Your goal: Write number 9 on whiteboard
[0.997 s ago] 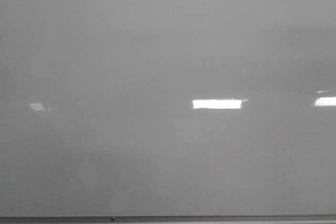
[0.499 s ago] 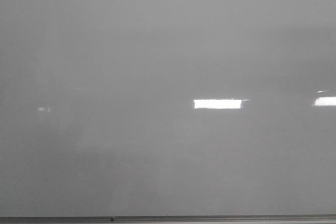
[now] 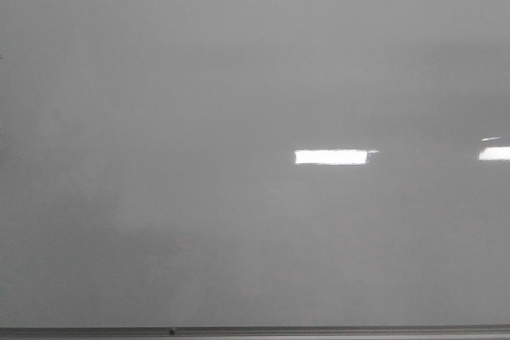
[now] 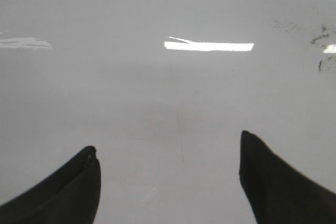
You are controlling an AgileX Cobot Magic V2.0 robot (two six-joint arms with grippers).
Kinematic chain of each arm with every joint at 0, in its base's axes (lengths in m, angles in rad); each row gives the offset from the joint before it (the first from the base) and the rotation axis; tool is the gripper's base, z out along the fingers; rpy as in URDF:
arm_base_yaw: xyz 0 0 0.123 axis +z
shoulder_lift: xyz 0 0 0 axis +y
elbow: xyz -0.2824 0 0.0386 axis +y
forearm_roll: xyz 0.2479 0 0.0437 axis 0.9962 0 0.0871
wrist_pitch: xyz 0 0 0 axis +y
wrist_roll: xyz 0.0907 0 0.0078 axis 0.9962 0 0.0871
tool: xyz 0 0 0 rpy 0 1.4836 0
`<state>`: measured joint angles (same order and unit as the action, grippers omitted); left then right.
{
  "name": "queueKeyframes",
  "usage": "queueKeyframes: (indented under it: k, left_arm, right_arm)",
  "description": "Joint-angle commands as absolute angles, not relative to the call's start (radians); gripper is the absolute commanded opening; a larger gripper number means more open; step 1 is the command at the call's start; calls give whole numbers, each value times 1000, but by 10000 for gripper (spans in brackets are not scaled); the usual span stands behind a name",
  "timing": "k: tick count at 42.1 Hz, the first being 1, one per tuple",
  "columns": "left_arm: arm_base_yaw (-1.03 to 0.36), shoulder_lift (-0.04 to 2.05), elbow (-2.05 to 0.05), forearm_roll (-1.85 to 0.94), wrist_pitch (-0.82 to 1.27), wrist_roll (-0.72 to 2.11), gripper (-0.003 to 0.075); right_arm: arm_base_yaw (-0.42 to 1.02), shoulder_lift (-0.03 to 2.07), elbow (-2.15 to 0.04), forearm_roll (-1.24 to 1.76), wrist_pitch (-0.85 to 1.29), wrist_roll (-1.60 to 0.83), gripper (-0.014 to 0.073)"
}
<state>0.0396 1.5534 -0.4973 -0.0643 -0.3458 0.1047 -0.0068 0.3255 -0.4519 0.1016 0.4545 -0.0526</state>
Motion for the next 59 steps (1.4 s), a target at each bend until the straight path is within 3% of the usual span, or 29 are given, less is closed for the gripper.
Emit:
queueKeyframes:
  k: [1, 15, 25, 35, 42, 48, 59]
  left_arm:
    - [41, 1558, -523, -69, -428, 96, 560]
    - [41, 1560, -523, -69, -408, 96, 172]
    - [41, 1482, -523, -69, -326, 96, -18]
    - [8, 1278, -545, -122, -112, 94, -19]
    - [-102, 1186, -698, -130, 314, 135, -19]
    - [-292, 1192, -885, -217, 695, 406, -19]
    - [-501, 1192, -987, -588, 973, 1037, -19]
  right_arm:
    - [-6, 339, -489, 105, 382, -58, 569]
    - [-6, 339, -489, 105, 382, -58, 569]
    - [-6, 339, -489, 105, 382, -58, 569]
    - [-6, 339, -490, 105, 389, -58, 569]
    - [-6, 372, -545, 106, 481, -70, 569]
    - [44, 489, -639, 201, 601, -210, 569]
    - [192, 673, -769, 471, 825, -520, 569]
